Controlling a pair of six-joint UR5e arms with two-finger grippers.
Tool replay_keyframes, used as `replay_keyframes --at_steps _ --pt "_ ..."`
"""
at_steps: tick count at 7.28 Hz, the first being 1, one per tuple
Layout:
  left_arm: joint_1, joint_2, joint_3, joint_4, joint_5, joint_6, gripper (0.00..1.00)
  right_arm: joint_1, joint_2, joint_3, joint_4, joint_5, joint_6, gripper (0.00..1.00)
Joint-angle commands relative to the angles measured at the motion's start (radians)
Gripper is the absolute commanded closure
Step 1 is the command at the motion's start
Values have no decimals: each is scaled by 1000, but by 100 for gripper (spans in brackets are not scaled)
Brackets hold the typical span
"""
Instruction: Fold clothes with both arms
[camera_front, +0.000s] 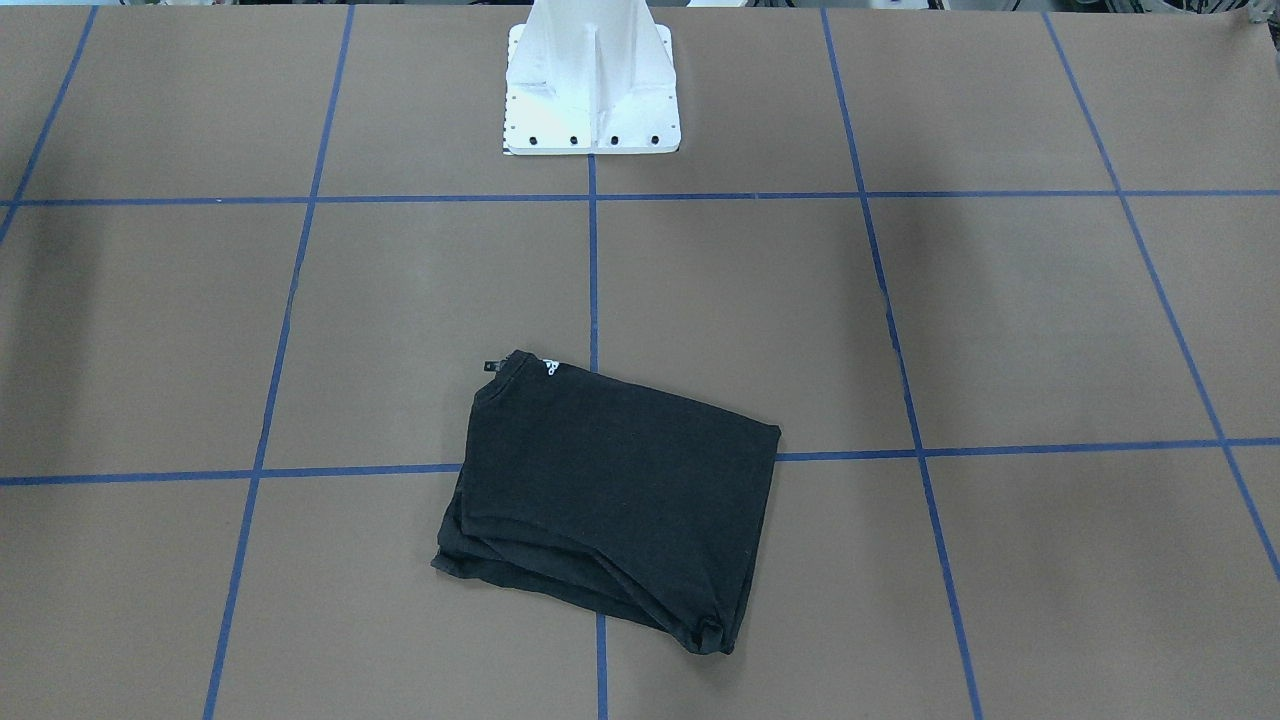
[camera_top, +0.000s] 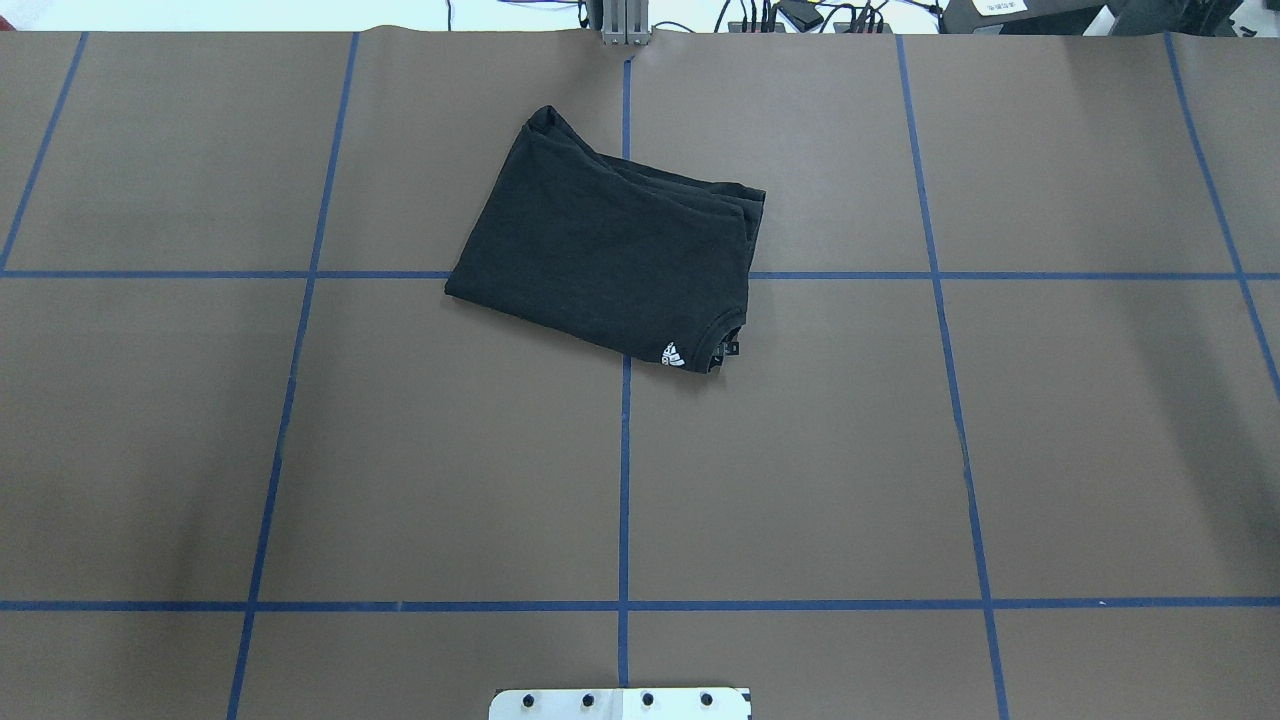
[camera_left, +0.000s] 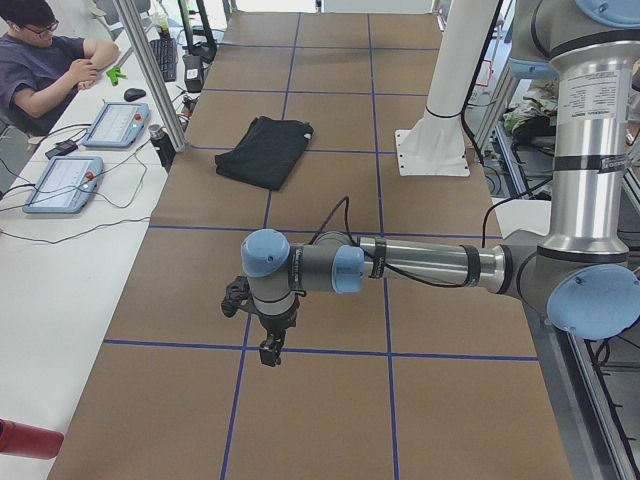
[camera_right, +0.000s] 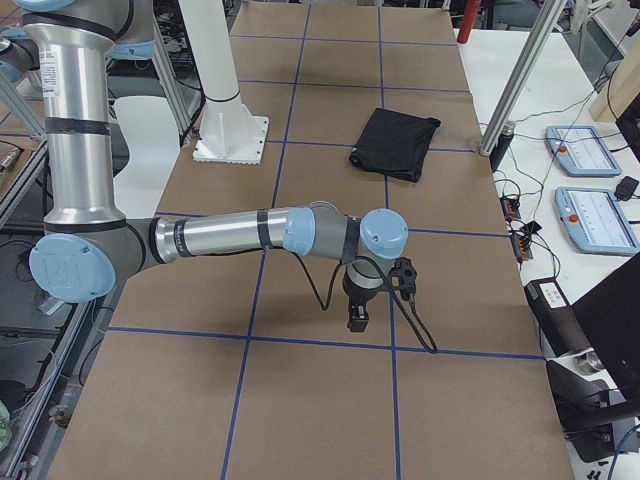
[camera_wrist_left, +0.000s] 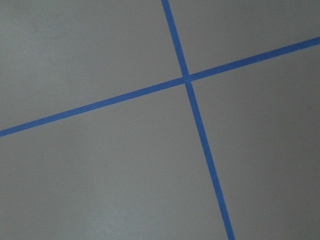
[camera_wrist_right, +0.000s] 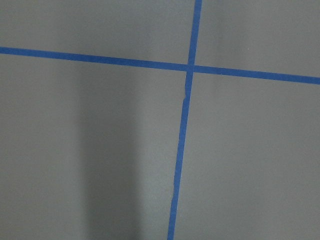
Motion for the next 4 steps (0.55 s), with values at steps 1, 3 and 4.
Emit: replay_keyframes --at_steps 1,3,4 --pt "-15 4 41 -7 -73 18 0 0 -15 -25 39 1 1 0" --pt "-15 5 30 -4 -107 12 0 0 -20 -26 37 1 0 0" --pt "-15 5 30 -4 -107 10 0 0 -20 -26 39 1 0 0"
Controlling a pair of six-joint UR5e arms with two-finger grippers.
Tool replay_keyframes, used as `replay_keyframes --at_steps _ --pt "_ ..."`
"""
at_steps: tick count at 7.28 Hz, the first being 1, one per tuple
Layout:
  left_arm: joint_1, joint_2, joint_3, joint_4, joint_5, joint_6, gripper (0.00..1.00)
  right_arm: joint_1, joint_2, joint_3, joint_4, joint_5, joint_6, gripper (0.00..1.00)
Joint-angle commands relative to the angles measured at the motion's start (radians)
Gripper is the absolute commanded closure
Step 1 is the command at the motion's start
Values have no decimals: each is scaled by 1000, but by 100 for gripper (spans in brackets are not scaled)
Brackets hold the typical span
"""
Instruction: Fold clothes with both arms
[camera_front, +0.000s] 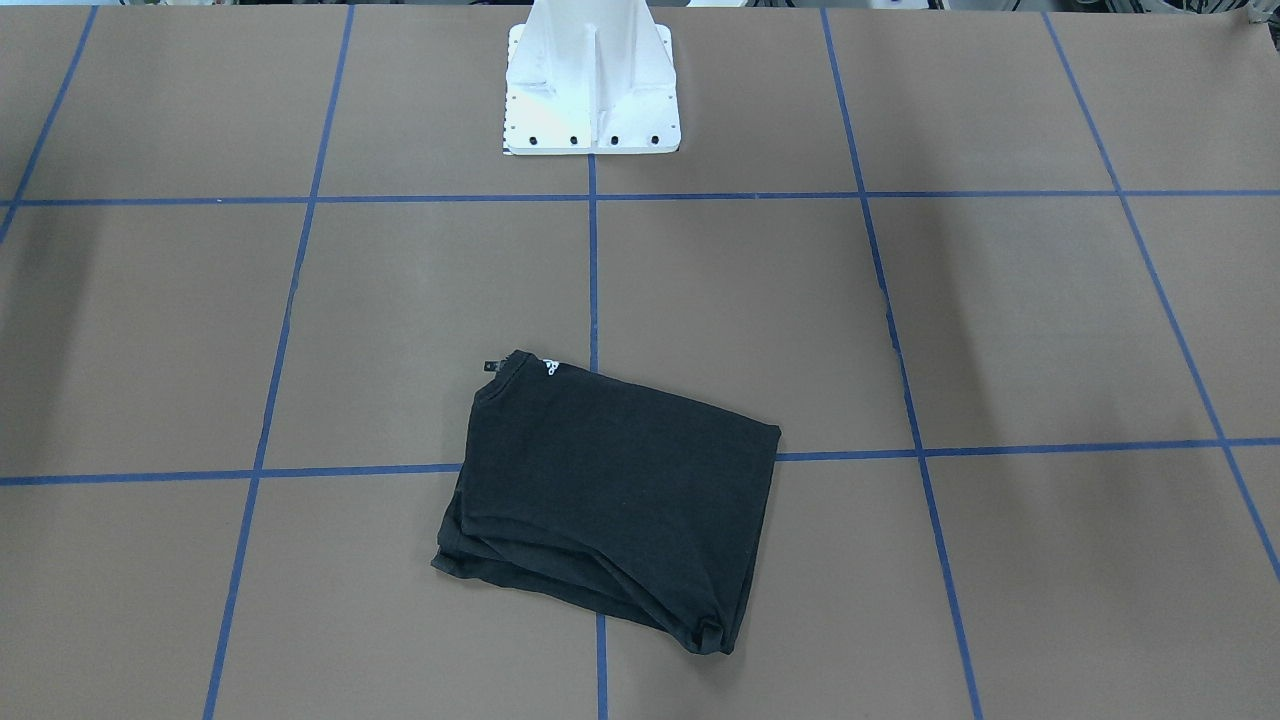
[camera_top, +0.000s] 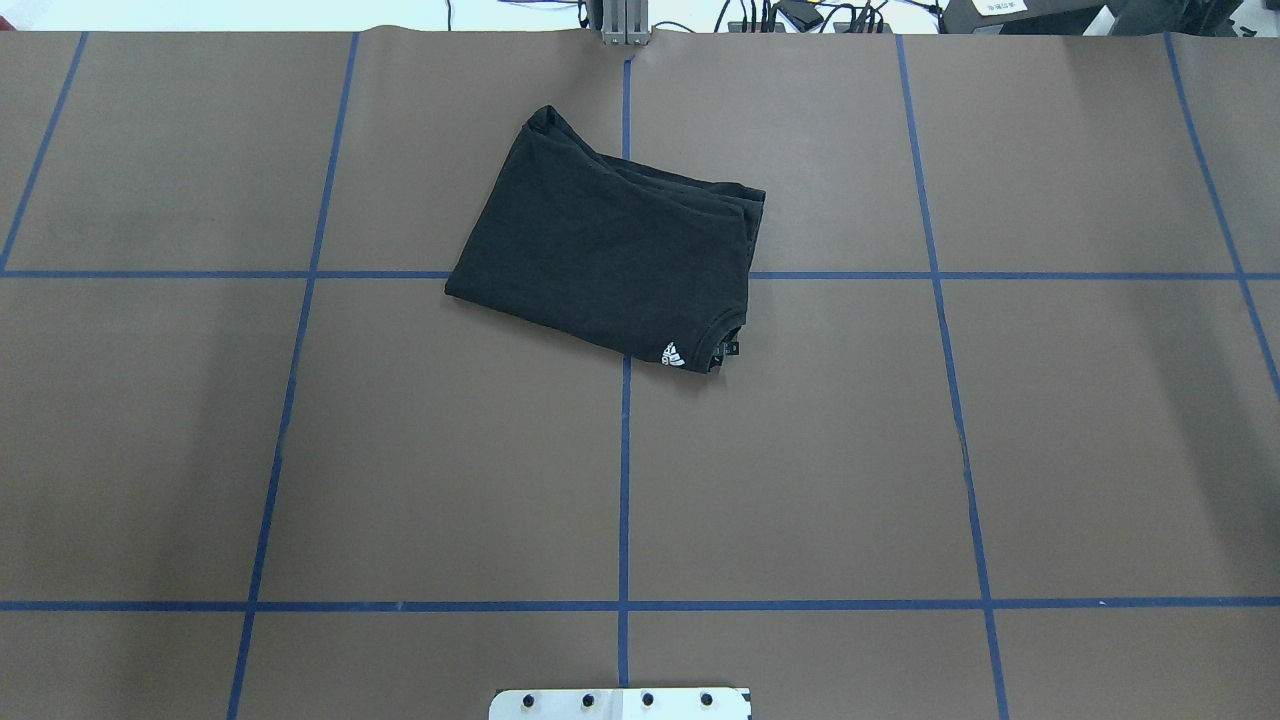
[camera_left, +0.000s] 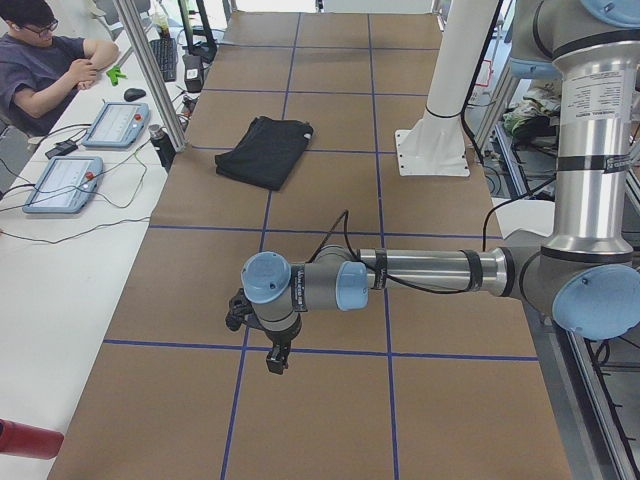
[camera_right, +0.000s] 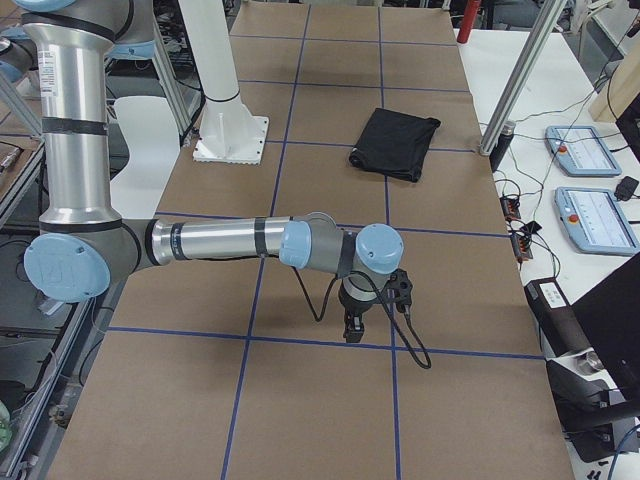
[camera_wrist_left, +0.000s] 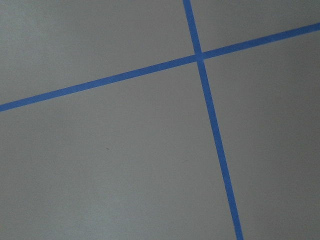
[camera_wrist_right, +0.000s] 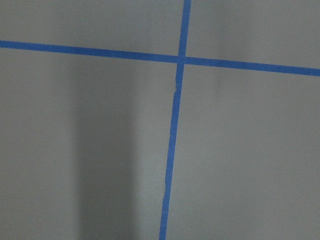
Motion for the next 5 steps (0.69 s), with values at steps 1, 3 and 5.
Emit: replay_keyframes --at_steps 1,3,5 --pt "0 0 -4 0 -6 -4 0 1 -9 2 2 0 0 0" --pt "0 -1 -7 0 -6 -3 0 1 -11 1 3 0 -9 0" --pt "0 -1 -7 0 -6 -3 0 12 -15 2 5 5 -11 0"
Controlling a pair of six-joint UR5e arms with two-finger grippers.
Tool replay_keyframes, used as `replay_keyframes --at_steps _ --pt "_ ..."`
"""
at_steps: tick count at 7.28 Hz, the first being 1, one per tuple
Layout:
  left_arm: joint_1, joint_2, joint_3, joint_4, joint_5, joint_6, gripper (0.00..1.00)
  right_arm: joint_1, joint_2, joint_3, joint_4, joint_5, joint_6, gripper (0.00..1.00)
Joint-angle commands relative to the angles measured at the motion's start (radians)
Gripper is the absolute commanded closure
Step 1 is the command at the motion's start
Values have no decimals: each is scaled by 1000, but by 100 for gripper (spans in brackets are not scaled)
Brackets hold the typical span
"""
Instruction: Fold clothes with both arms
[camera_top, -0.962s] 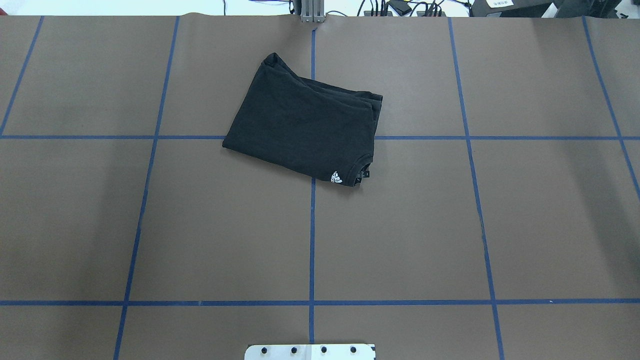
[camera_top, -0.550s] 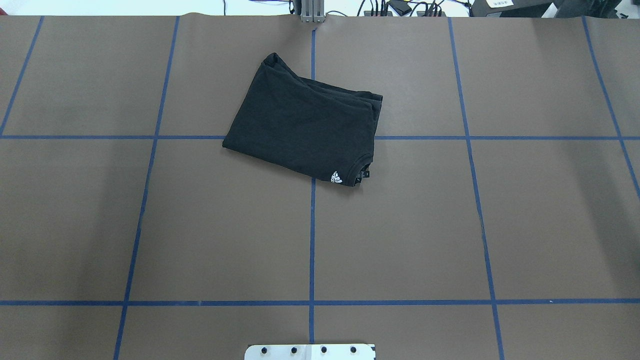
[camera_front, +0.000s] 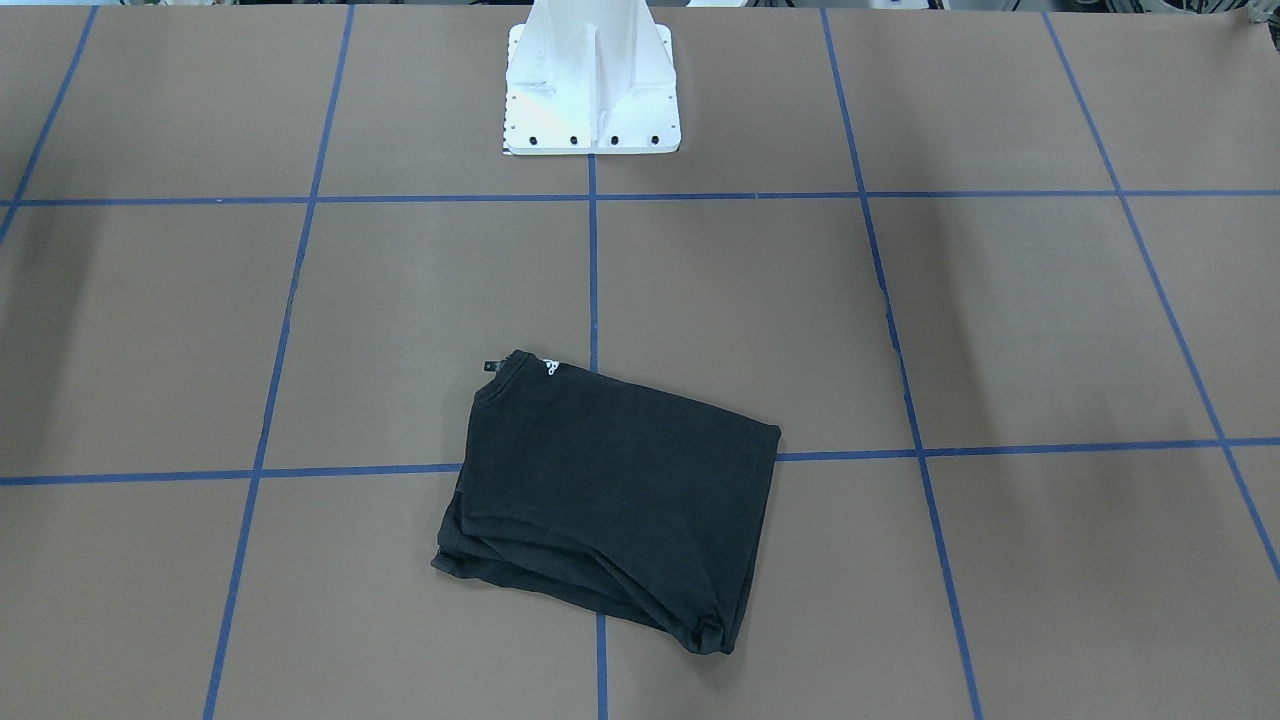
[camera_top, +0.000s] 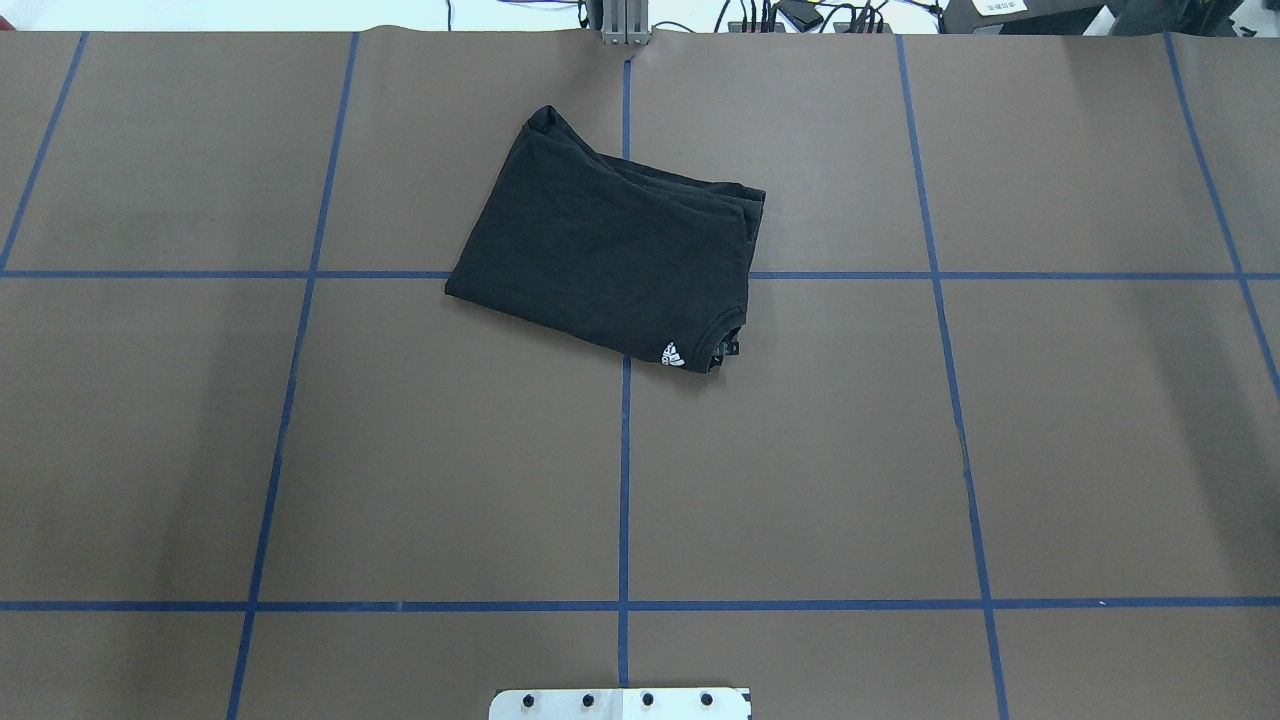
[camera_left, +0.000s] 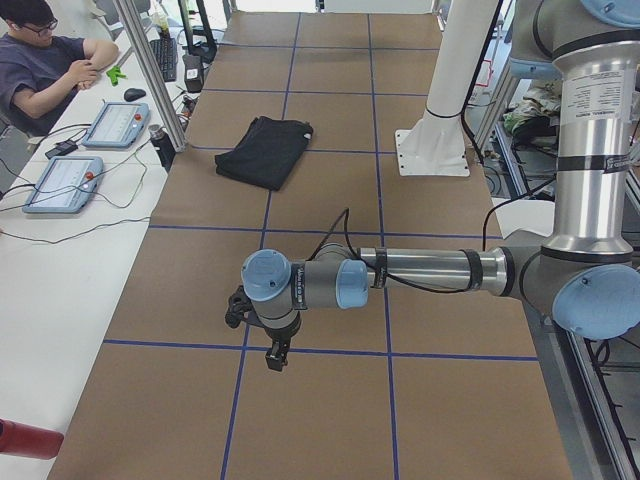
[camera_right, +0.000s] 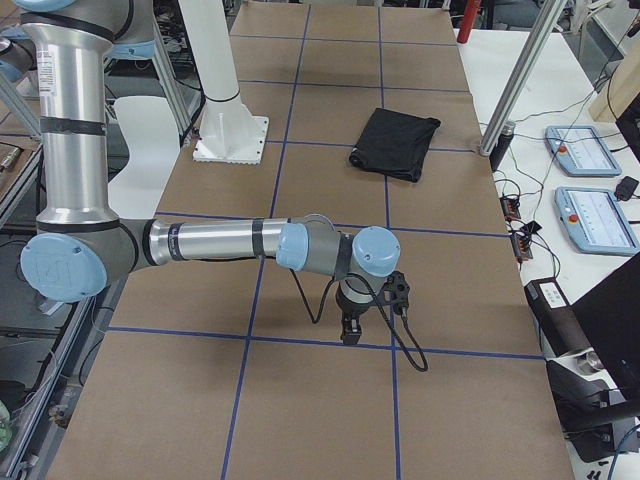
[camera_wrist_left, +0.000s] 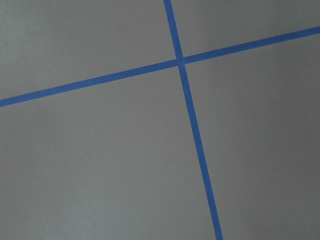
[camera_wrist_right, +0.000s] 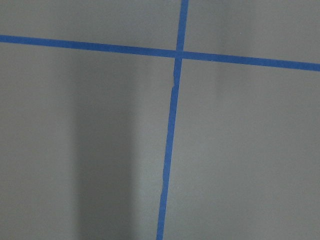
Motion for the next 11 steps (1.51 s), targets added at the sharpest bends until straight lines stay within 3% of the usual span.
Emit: replay_keyframes --at_steps 1,2,8,11 --pt "0 1 1 0 0 0 0 11 -27 -1 47 5 -10 0" --pt "0 1 1 0 1 0 0 11 -47 -7 111 7 -6 0" --pt "0 6 9 2 8 -15 0 12 -42 -1 99 22 3 0" --pt "0 6 3 2 6 -138 0 12 -39 2 102 16 179 0"
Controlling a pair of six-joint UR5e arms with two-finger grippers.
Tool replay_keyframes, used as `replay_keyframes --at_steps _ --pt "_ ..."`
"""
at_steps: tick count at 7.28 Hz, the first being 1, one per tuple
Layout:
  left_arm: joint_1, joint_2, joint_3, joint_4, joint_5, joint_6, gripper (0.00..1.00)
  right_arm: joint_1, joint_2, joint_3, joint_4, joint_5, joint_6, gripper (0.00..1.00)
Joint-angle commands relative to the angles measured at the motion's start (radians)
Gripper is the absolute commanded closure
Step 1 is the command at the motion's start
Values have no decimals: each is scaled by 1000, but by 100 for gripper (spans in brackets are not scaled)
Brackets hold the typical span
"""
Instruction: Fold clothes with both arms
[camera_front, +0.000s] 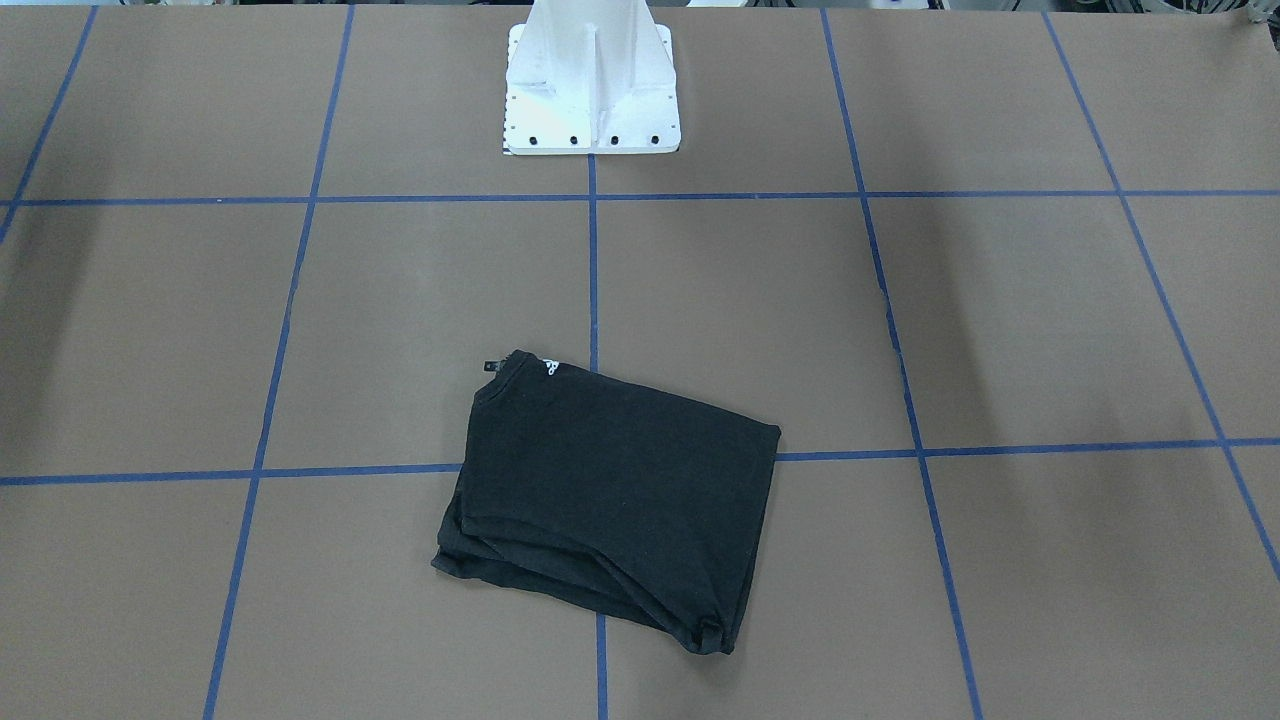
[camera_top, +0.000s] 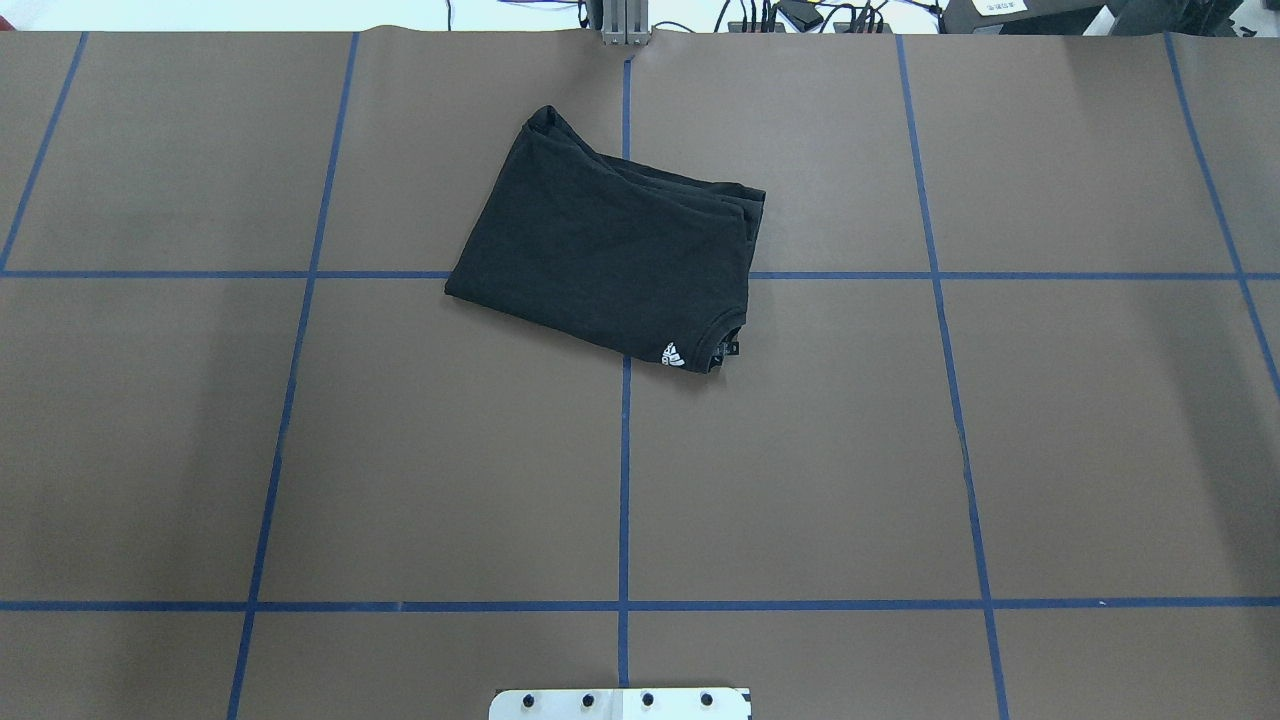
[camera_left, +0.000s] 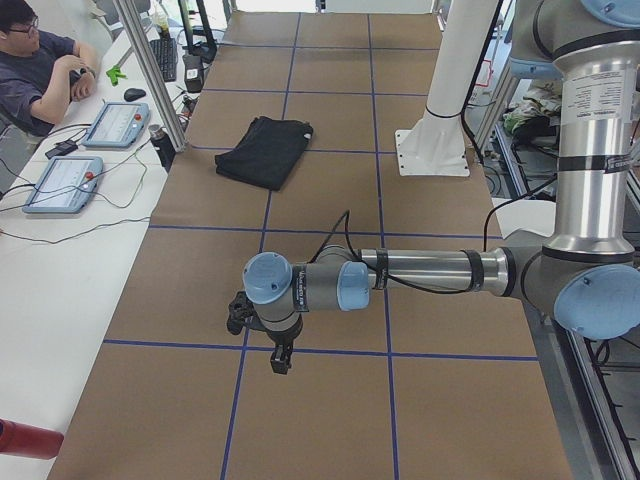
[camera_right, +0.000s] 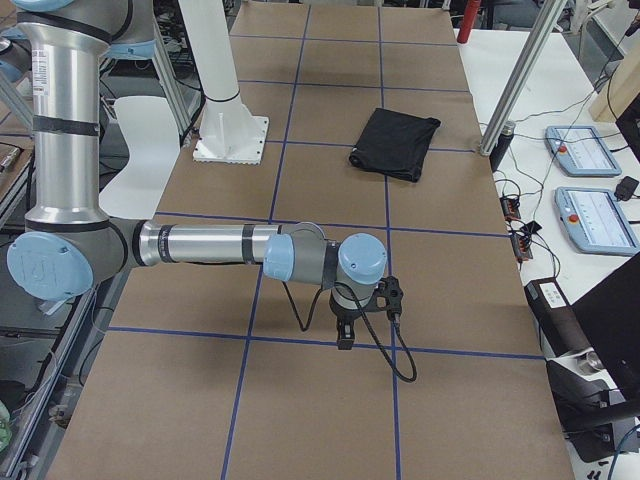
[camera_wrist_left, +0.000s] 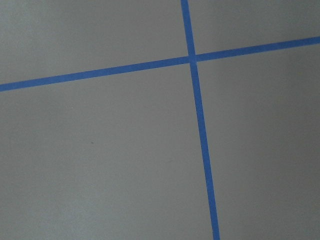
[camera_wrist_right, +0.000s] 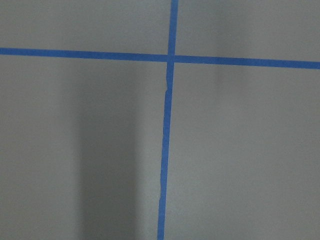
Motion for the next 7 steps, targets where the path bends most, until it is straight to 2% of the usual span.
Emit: replay_keyframes --at_steps 1,7 --pt "0 0 0 0 1 -26 0 0 3 -3 3 -4 71 0" --pt "0 2 6 0 3 -15 0 0 8 -3 1 -7 72 0"
